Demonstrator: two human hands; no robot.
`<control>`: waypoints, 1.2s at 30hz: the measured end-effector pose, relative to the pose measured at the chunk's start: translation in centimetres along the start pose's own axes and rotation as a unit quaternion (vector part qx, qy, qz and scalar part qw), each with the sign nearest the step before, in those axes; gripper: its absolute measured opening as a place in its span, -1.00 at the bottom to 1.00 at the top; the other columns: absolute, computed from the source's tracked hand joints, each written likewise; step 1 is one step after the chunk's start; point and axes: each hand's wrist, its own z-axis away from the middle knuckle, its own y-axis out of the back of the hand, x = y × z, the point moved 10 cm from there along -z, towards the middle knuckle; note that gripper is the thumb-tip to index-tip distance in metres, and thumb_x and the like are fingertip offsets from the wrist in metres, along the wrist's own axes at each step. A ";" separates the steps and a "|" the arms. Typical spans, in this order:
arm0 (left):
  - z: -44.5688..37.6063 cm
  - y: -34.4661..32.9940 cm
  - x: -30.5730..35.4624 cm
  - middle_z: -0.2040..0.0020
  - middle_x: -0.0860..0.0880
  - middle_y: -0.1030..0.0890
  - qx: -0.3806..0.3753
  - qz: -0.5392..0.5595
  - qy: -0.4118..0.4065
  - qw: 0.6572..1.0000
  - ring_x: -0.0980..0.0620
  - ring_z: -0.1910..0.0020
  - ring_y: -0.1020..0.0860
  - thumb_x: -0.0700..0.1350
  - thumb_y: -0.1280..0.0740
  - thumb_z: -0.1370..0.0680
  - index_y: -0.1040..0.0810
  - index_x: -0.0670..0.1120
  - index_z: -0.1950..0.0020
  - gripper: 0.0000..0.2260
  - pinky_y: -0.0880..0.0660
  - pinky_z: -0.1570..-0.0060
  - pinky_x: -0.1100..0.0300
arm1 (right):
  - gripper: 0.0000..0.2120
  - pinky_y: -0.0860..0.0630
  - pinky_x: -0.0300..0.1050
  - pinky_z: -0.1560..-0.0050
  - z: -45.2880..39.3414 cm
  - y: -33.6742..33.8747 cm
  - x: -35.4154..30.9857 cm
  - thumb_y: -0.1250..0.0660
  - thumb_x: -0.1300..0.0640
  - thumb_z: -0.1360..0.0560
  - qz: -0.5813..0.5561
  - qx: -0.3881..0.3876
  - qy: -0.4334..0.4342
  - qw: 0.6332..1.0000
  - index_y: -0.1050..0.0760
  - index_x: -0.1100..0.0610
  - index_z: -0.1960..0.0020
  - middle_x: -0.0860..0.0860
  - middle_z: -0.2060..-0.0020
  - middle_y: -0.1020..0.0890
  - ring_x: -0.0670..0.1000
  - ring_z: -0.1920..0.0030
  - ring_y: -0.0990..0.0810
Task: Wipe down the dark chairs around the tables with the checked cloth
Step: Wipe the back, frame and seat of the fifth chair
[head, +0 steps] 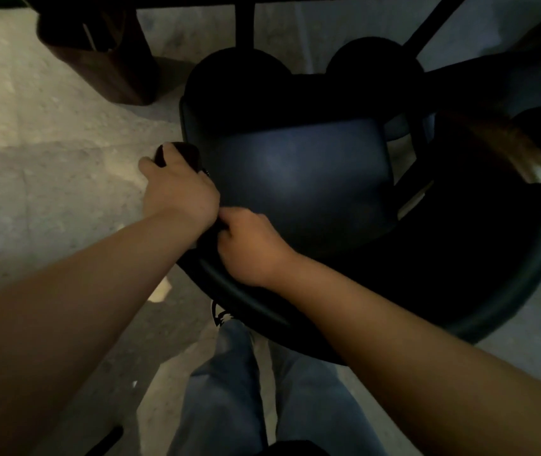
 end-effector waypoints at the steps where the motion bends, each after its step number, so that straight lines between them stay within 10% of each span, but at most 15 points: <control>1: 0.0 -0.1 0.0 -0.54 -0.26 0.01 -0.001 -0.005 -0.002 1.000 -0.33 -0.38 -0.31 -0.08 -0.14 -0.65 0.05 -0.18 -0.58 -0.42 -0.29 -0.31 0.01 | -0.76 -0.50 -0.05 -0.02 0.1 -0.4 0.0 -0.14 0.37 -0.47 0.028 -0.008 0.008 1.000 -0.55 0.29 -0.01 0.26 -0.01 -0.62 0.24 -0.04 -0.58; 10: -0.4 0.1 -0.1 -0.39 -0.29 -0.27 0.022 -0.006 -0.009 1.000 -0.30 -0.25 -0.39 -0.10 -0.18 -0.60 -0.16 -0.18 -0.50 -0.51 -0.29 -0.03 0.02 | -0.56 -0.45 -0.15 -0.17 2.8 0.9 4.6 -0.16 0.37 -0.39 0.135 -0.065 0.043 0.988 -0.57 0.12 -0.19 0.16 -0.08 -0.64 0.16 -0.18 -0.55; 18: 0.1 0.1 0.3 -0.53 -0.24 -0.02 -0.002 -0.029 -0.009 1.000 -0.35 -0.42 -0.23 -0.07 -0.13 -0.66 0.04 -0.19 -0.58 -0.43 -0.28 -0.33 -0.05 | -0.75 -0.53 -0.03 -0.03 6.2 6.1 13.8 -0.22 0.26 -0.40 0.316 -0.157 -0.053 0.934 -0.58 0.07 0.02 0.10 0.05 -0.65 0.14 -0.03 -0.61; 27: 0.0 0.2 0.0 -0.51 -0.27 -0.06 0.008 -0.010 0.001 1.000 -0.42 -0.29 -0.36 -0.06 -0.17 -0.63 -0.02 -0.15 -0.58 -0.43 -0.33 -0.28 -0.07 | -0.61 -0.45 -0.02 -0.23 5.1 19.6 18.4 -0.16 -0.08 -0.57 0.612 -0.201 -0.117 0.756 -0.49 0.09 -0.28 0.13 -0.23 -0.54 0.14 -0.26 -0.50; 36: -0.1 0.2 0.4 -0.49 -0.33 -0.12 0.014 -0.041 -0.022 0.999 -0.43 -0.36 -0.26 -0.09 -0.15 -0.64 -0.08 -0.25 -0.53 -0.48 -0.27 -0.32 -0.11 | -0.73 -0.47 0.03 -0.15 6.4 21.6 17.9 -0.18 0.17 -0.57 0.550 -0.154 -0.058 0.819 -0.52 0.06 -0.22 0.09 -0.07 -0.64 0.15 -0.07 -0.60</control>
